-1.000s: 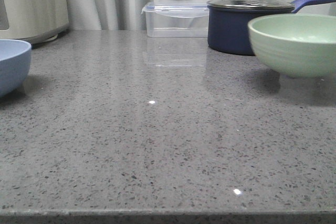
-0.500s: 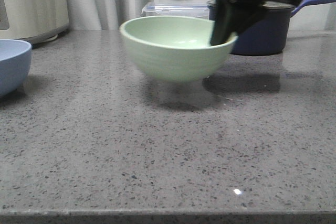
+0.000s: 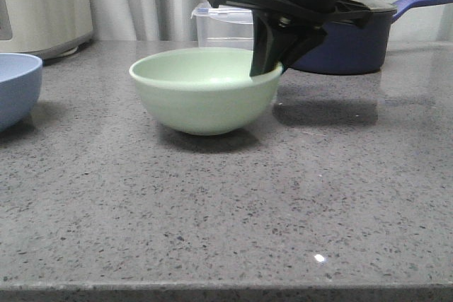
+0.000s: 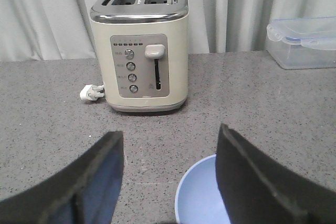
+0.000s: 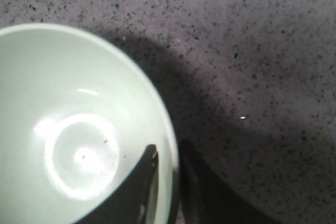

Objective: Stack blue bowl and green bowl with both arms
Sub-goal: 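Grip the green bowl rim with the right gripper and slide it toward the center, then release the green bowl and raise the right gripper beside it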

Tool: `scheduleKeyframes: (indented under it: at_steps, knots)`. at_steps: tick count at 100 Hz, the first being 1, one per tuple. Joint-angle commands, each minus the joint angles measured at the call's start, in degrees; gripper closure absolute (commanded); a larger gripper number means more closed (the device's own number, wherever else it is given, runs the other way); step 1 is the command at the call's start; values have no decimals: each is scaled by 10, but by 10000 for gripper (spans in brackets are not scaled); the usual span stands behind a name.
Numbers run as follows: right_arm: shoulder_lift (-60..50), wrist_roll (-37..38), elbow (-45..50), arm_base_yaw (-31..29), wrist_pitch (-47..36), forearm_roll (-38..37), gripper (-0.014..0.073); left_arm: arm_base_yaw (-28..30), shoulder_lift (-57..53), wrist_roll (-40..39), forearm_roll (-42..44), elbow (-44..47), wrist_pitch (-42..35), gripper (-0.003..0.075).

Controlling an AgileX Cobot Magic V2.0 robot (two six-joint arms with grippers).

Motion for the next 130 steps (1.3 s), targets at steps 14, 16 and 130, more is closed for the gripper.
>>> scheduleKeyframes:
  at_steps: [14, 16, 130]
  knots:
    - [-33, -4, -21, 0, -20, 10, 350, 1, 7, -3, -5, -21, -44, 335]
    - [-35, -4, -21, 0, -19, 10, 350, 1, 7, -3, -5, -21, -44, 335]
    - [-180, -4, 193, 0, -102, 13, 673, 1, 7, -3, -5, -21, -44, 335]
